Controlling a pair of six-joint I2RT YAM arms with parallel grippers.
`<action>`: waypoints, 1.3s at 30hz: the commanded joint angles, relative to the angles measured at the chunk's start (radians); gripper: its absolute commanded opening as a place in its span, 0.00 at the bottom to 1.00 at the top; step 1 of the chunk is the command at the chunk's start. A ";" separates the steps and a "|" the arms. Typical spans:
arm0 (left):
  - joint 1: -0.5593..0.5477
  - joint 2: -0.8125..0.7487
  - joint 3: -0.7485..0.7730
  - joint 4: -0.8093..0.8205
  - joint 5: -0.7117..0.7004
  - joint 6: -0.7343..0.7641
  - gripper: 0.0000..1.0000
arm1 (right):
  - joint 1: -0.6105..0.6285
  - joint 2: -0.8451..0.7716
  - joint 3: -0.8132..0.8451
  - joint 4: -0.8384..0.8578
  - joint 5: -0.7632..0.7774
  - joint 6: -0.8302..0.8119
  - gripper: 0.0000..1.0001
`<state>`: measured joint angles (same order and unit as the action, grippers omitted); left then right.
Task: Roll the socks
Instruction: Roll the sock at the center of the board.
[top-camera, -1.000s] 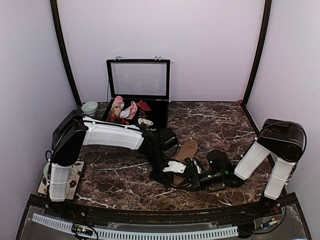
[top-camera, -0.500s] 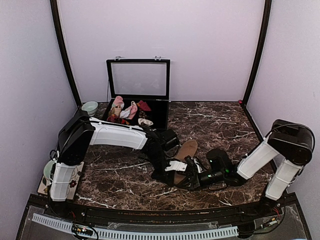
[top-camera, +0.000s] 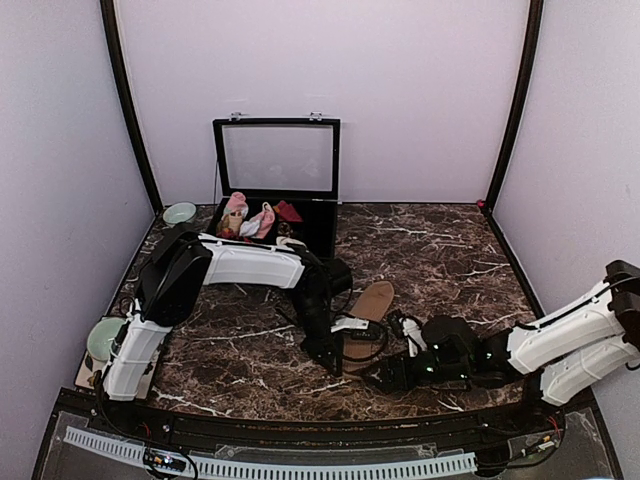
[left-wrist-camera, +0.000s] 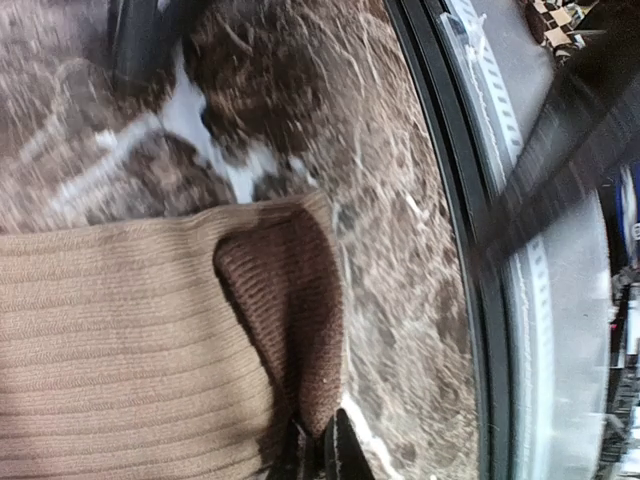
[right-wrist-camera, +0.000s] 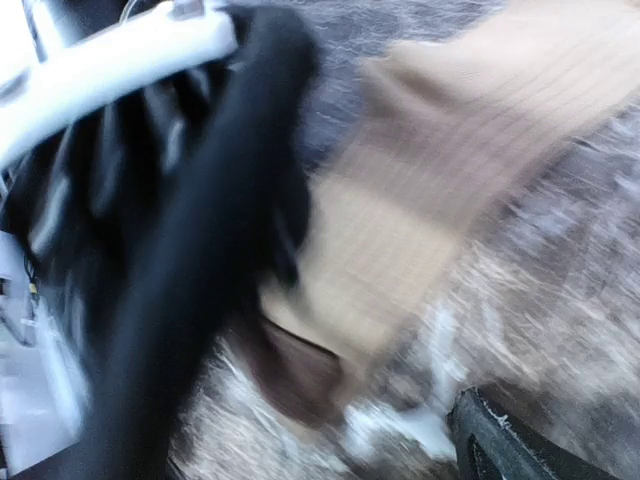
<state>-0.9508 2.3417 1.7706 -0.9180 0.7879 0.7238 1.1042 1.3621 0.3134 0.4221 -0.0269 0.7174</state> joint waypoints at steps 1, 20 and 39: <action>0.009 0.024 0.028 -0.160 0.010 -0.018 0.00 | 0.090 -0.117 -0.038 -0.213 0.313 -0.050 0.99; 0.101 0.113 0.100 -0.234 0.061 -0.147 0.00 | 0.306 -0.371 -0.194 0.096 0.440 -0.457 1.00; 0.112 0.248 0.249 -0.331 -0.006 -0.177 0.00 | 0.271 0.224 0.227 0.050 0.295 -1.105 0.36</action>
<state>-0.8440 2.5481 2.0090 -1.2961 0.9138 0.5518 1.4216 1.5585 0.5083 0.4473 0.3473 -0.2932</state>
